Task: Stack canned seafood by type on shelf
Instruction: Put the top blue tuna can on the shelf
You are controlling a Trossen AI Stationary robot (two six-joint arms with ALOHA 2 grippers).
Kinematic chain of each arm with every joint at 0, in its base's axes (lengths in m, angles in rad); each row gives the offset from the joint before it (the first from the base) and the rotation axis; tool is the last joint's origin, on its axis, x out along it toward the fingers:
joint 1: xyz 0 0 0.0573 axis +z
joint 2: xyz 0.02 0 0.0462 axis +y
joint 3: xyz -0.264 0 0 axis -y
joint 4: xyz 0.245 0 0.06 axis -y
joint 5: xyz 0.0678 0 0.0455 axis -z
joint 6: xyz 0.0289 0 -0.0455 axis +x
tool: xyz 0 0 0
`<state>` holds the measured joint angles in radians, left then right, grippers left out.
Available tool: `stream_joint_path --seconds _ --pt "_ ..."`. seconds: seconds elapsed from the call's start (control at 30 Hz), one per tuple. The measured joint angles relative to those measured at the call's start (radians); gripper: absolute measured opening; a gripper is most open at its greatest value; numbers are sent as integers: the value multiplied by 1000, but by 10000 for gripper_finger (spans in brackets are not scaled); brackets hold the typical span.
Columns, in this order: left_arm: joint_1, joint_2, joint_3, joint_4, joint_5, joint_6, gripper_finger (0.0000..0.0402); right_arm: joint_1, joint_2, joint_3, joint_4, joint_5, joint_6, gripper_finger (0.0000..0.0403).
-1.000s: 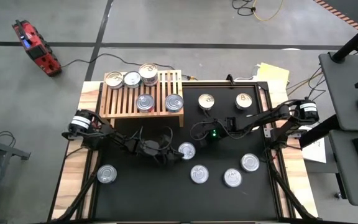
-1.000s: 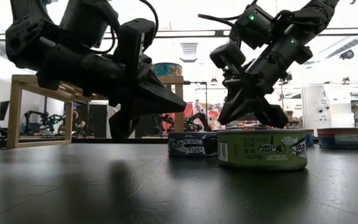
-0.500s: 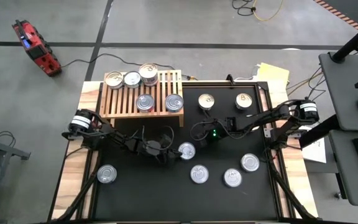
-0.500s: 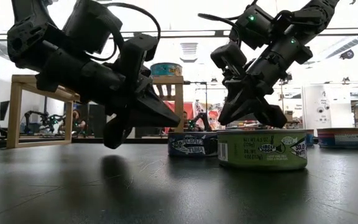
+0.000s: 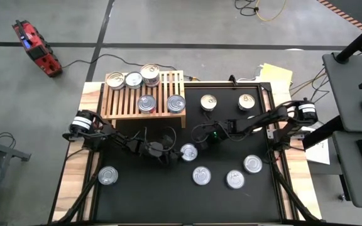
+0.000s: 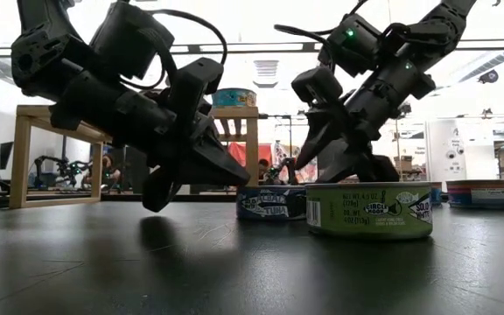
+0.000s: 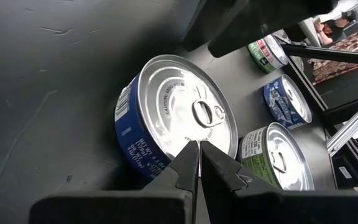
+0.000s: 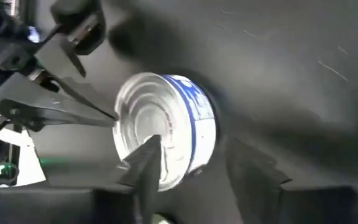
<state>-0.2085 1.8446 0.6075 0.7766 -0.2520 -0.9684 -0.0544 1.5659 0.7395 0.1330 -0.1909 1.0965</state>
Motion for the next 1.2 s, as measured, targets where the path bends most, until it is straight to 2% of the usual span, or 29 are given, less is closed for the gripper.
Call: stream_joint_path --seconds 0.17,0.4,0.57,1.2 --pt "0 0 0 -3 0 -1 0 0 28 0 34 0 -21 223" --pt "0 13 2 3 -2 -18 0 4 86 0 95 -36 -23 259" --pt "-1 13 2 -2 -2 -24 0 5 112 3 123 -76 -23 265" --pt "-25 16 0 -36 0 -29 0 11 119 5 215 -79 -61 282"
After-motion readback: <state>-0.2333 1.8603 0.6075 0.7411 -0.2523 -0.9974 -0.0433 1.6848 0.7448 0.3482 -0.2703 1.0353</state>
